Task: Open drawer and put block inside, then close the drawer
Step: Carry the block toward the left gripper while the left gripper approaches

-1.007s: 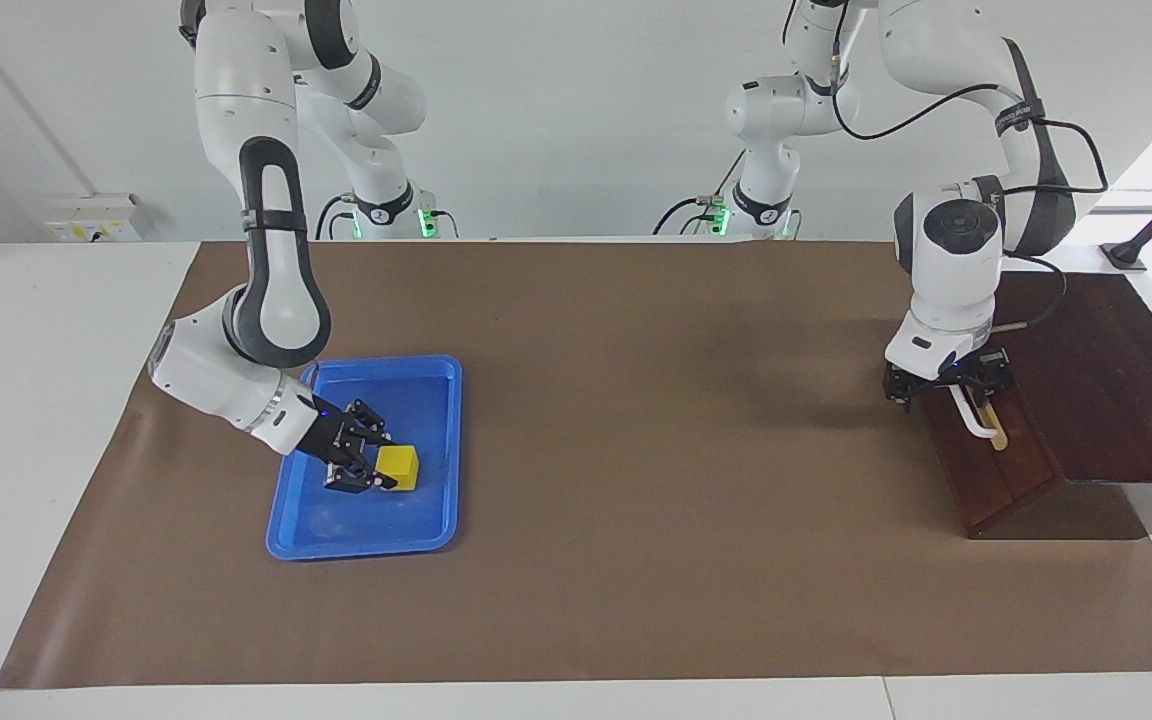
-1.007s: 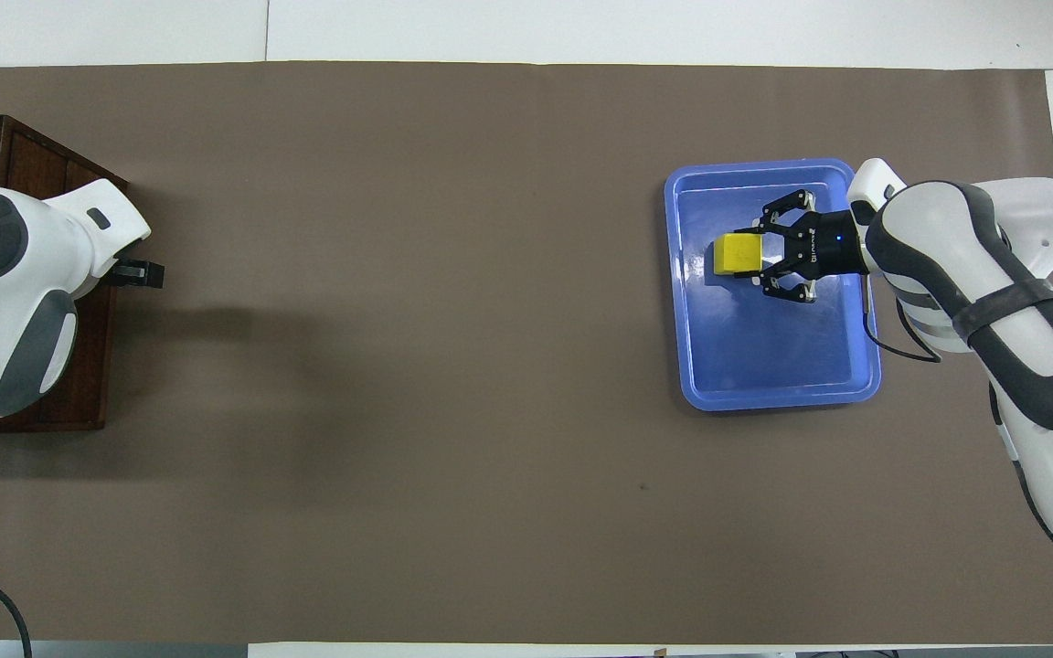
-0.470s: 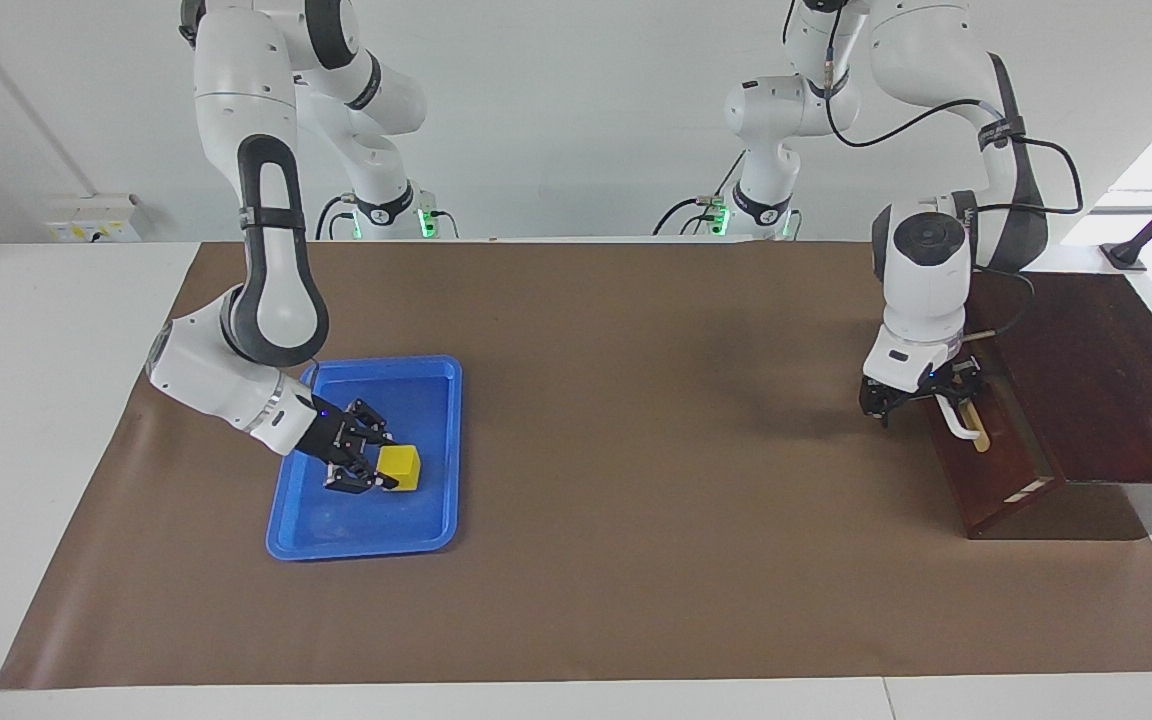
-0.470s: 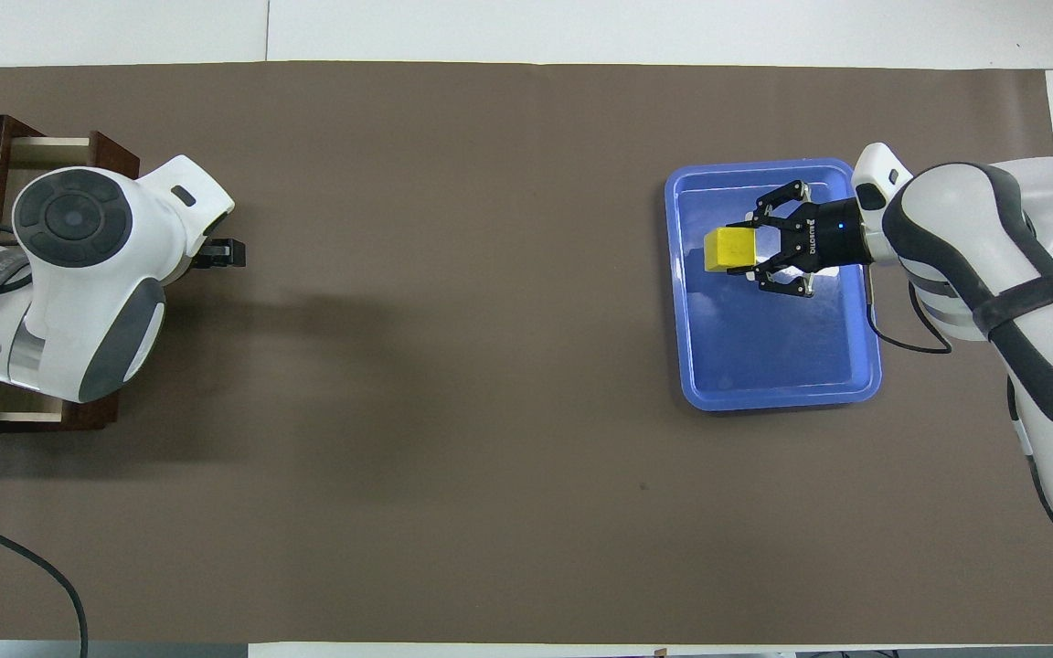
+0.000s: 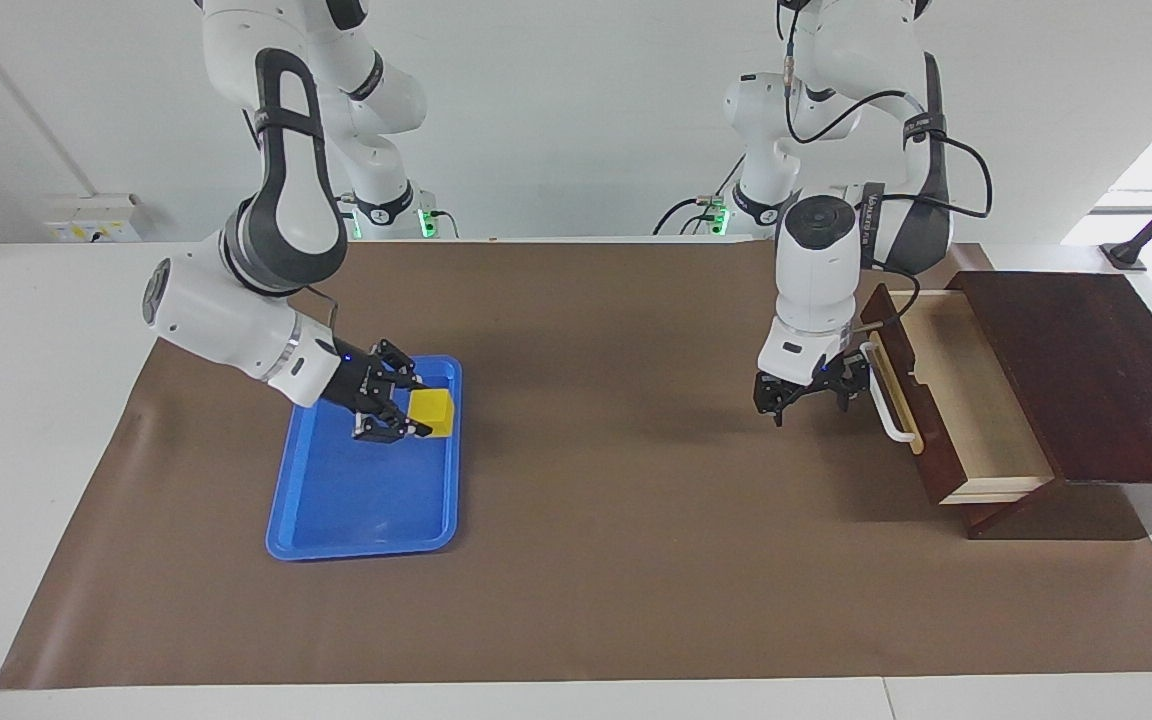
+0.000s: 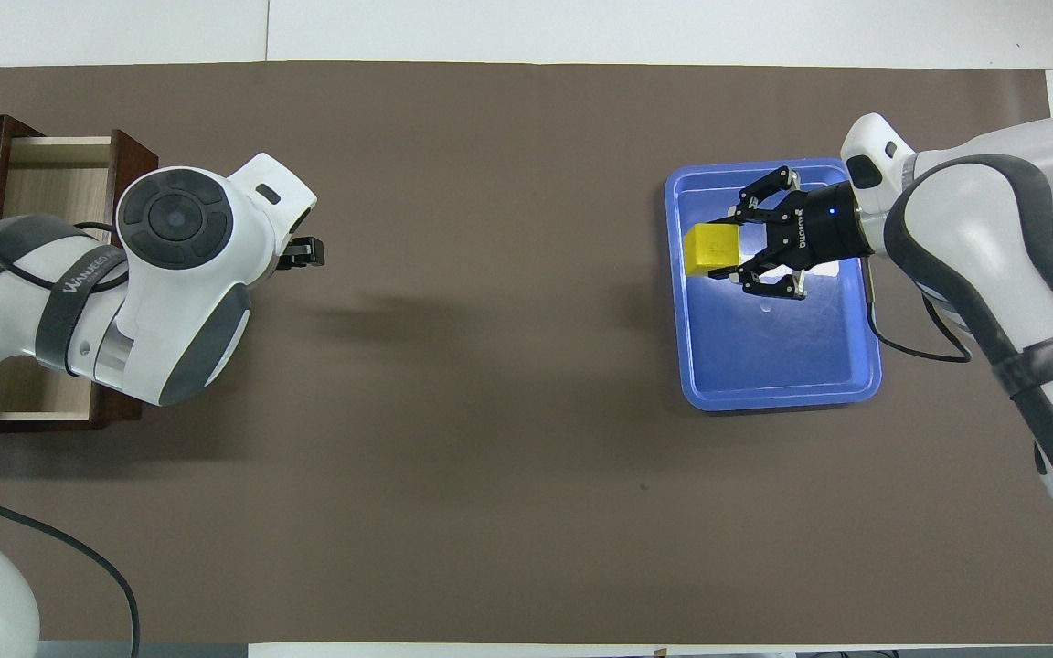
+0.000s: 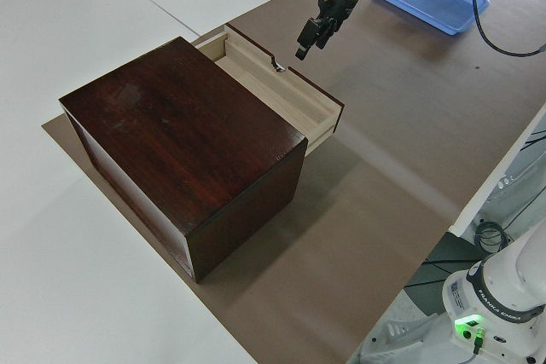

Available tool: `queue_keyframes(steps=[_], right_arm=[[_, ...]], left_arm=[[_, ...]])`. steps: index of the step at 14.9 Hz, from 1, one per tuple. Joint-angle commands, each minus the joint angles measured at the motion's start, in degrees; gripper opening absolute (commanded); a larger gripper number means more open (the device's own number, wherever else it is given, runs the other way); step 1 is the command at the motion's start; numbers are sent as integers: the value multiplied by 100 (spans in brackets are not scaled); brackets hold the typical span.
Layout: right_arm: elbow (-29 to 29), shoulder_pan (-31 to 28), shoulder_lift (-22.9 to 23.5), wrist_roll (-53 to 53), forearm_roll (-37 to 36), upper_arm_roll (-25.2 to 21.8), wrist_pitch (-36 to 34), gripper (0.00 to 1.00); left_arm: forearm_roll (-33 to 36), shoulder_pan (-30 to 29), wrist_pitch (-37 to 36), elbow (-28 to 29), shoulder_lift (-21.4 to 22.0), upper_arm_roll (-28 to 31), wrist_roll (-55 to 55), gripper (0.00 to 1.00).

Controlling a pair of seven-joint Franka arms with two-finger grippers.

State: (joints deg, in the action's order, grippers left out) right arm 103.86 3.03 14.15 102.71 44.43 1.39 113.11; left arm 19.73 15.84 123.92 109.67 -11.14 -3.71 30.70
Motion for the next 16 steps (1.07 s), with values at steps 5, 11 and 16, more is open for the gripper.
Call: queue_keyframes(steps=[5,11,16], right_arm=[[-6,786,-317,-761,-136,-16,-17,0],[-340,1515,-273,-1507,-418,-8,254,0],[-375,2192,-273,-2166,-444,-8,685,0]], left_arm=[[-49,-36,-1035,-849,-90,98,-64,100],[-197,-564,-1388,-1343,-90,125,-1040,100],[-1481,-459,-1835,-2018,-309,178,1203,100]])
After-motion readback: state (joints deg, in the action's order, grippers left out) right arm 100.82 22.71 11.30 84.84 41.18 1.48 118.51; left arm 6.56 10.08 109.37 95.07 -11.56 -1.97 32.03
